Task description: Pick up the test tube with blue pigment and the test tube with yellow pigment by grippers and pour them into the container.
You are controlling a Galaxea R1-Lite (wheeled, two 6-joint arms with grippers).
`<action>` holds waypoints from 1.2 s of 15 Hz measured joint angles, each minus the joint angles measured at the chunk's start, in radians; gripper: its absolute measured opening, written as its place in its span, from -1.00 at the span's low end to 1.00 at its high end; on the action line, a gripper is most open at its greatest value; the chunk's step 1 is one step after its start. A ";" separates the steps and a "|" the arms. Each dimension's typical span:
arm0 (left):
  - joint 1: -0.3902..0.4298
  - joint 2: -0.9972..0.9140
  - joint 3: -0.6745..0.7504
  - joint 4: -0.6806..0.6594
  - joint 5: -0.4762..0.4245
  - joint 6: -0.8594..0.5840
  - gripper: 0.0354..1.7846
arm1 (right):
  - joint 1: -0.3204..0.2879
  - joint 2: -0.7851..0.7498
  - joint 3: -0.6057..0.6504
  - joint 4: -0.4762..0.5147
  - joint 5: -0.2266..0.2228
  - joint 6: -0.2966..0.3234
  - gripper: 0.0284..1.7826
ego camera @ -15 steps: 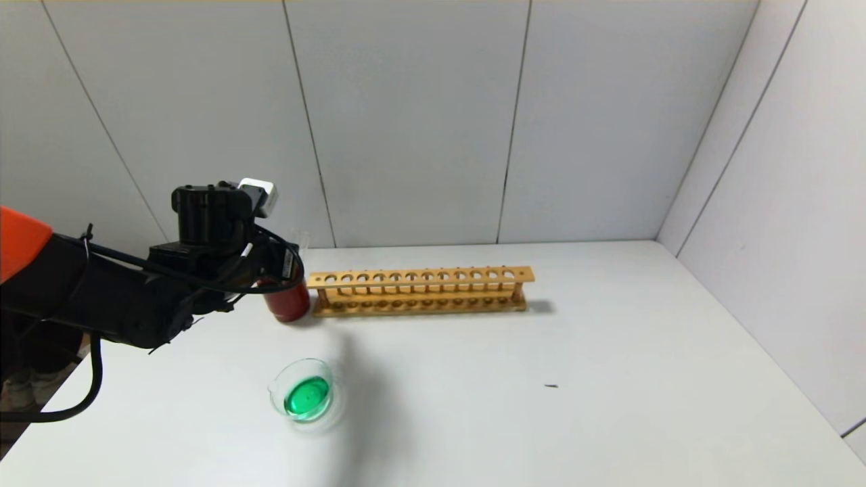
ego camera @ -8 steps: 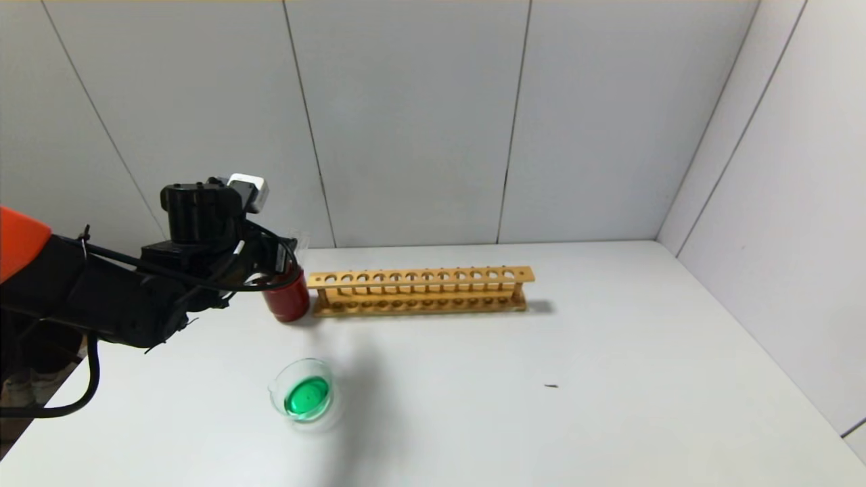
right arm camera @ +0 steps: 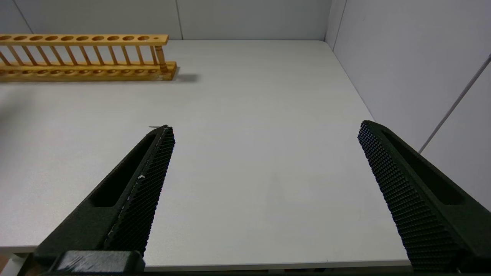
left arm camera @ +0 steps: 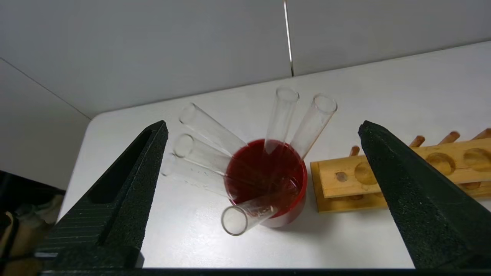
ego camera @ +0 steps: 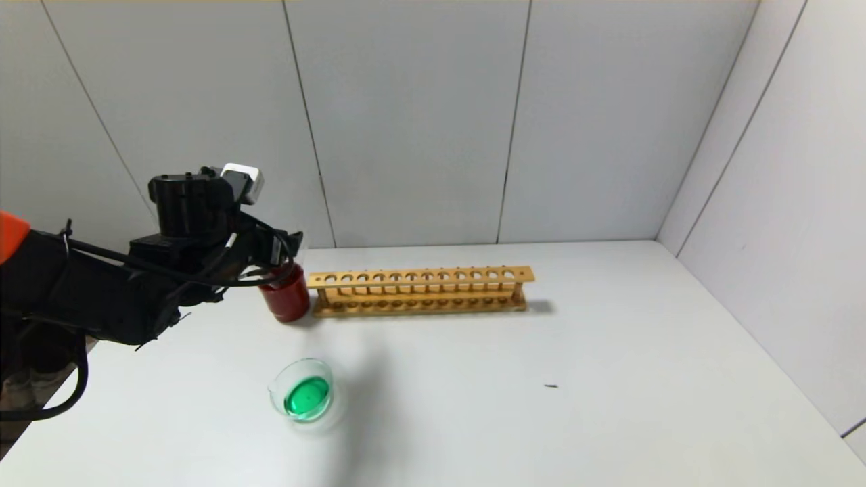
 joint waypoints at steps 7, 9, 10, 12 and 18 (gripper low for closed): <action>0.058 -0.496 0.183 0.050 0.070 0.093 0.96 | 0.000 0.000 0.000 0.000 0.000 0.000 0.96; 0.093 -0.737 0.258 0.132 0.074 0.108 0.96 | 0.000 0.000 0.000 0.000 0.000 0.000 0.96; 0.105 -0.851 0.282 0.189 0.074 0.112 0.96 | 0.000 0.000 0.000 0.000 0.000 0.000 0.96; 0.122 -1.100 0.321 0.349 0.058 0.117 0.96 | 0.000 0.000 0.000 0.000 0.000 0.001 0.96; 0.173 -1.670 0.560 0.742 -0.113 0.075 0.96 | 0.000 0.000 0.000 0.000 0.000 0.001 0.96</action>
